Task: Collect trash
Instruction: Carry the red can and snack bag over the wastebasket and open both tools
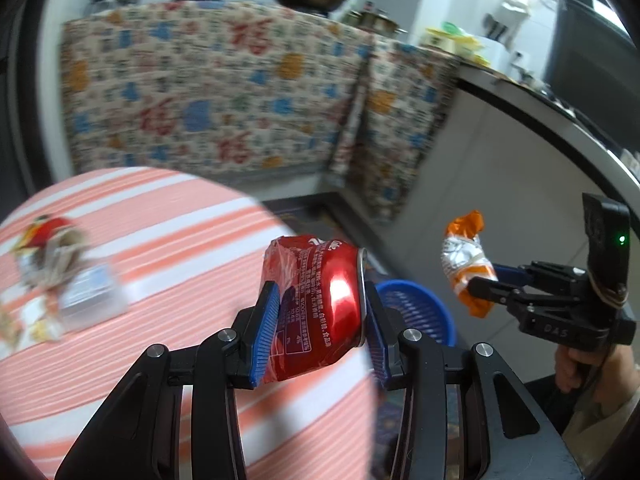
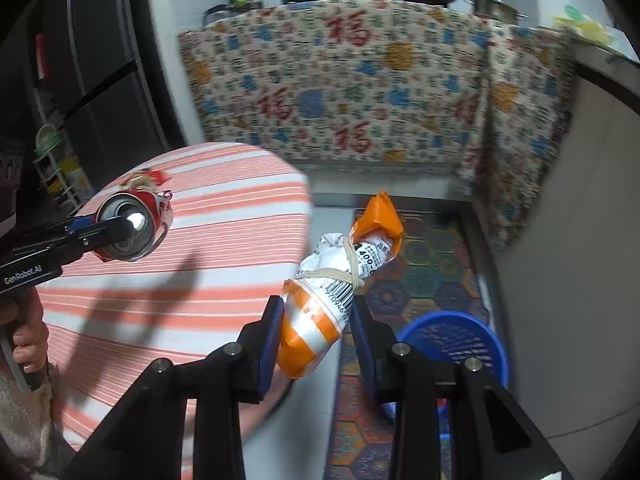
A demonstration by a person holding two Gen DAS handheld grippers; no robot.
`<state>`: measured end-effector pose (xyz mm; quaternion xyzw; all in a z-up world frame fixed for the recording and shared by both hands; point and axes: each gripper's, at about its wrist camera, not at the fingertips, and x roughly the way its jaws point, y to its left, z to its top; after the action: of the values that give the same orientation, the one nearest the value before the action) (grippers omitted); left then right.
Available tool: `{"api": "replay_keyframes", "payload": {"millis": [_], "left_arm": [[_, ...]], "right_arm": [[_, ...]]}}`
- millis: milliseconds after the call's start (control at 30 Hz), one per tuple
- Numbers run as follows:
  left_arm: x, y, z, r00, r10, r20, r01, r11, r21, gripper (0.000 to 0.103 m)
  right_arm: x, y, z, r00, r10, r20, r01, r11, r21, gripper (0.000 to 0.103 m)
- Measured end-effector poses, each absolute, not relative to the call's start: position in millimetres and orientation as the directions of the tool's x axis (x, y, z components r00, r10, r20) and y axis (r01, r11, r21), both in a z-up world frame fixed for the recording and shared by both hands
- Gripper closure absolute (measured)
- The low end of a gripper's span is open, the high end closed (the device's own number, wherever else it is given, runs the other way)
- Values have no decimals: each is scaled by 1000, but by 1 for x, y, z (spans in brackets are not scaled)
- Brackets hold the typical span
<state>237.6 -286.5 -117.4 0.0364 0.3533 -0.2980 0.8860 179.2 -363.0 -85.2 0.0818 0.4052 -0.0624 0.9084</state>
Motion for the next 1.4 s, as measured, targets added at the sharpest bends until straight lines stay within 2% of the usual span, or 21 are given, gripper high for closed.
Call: {"api": "replay_keyframes", "payload": {"millis": [233, 600, 1133, 1400], "left_arm": [[237, -379, -130, 485, -558, -673, 643, 750, -159, 62], [242, -469, -166, 398, -581, -710, 693, 698, -182, 62], [265, -529, -231, 339, -539, -771, 695, 696, -181, 62], [273, -546, -252, 310, -527, -791, 693, 695, -191, 59]], "right_arm": [[150, -437, -91, 646, -131, -752, 296, 951, 89, 69], [122, -499, -120, 613, -138, -778, 360, 925, 119, 69], [133, -559, -195, 548, -57, -834, 329, 932, 153, 68], [137, -577, -215, 536, -31, -844, 331, 927, 176, 66]]}}
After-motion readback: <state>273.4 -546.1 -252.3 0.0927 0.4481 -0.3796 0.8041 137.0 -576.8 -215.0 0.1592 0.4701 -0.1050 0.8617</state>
